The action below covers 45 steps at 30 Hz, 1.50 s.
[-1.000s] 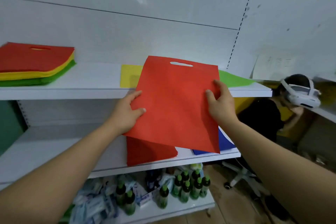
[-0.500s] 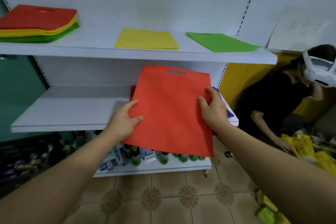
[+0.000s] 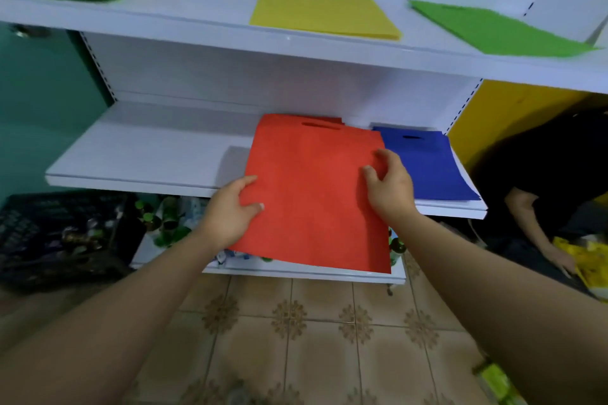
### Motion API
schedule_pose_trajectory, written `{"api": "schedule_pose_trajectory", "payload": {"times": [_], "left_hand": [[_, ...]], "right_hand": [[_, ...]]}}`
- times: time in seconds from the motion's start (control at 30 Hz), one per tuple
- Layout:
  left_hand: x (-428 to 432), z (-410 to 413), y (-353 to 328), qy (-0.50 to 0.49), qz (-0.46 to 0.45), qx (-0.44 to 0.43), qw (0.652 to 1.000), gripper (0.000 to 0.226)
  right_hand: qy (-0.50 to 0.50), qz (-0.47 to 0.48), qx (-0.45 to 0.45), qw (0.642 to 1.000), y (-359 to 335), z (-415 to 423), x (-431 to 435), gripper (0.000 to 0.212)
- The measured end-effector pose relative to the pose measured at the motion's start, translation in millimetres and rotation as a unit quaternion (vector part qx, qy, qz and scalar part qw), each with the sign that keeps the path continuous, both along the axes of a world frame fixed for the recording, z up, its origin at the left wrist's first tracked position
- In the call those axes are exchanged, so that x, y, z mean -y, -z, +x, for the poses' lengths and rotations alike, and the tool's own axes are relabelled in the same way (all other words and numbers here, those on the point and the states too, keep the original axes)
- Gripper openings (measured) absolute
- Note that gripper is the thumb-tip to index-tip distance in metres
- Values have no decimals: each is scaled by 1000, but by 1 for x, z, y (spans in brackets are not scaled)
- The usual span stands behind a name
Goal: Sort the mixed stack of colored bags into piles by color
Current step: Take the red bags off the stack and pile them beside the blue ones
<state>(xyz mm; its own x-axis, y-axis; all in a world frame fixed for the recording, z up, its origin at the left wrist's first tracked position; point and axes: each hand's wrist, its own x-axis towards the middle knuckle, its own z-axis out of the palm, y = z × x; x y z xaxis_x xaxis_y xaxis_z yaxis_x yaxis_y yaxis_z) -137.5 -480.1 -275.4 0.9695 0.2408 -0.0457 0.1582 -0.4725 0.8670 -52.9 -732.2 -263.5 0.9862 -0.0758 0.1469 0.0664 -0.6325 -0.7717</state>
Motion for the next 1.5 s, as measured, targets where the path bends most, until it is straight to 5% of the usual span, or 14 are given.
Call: {"api": "schedule_pose_trajectory", "payload": {"times": [0.8, 1.07, 1.17, 1.27, 1.5], "left_hand": [[-30, 197, 105, 28, 145, -37, 988, 72], [-12, 241, 132, 67, 191, -194, 960, 101], [-11, 233, 143, 148, 244, -248, 926, 121], [-7, 226, 149, 175, 311, -262, 896, 115], [-2, 220, 146, 116, 285, -236, 922, 106]], "right_hand": [[-22, -23, -40, 999, 109, 213, -32, 40], [-95, -104, -134, 981, 149, 266, -20, 64], [-93, -123, -165, 974, 159, 271, -21, 75], [-94, -106, -188, 972, 166, 272, -23, 79], [-156, -115, -243, 951, 166, 270, -19, 81]]}}
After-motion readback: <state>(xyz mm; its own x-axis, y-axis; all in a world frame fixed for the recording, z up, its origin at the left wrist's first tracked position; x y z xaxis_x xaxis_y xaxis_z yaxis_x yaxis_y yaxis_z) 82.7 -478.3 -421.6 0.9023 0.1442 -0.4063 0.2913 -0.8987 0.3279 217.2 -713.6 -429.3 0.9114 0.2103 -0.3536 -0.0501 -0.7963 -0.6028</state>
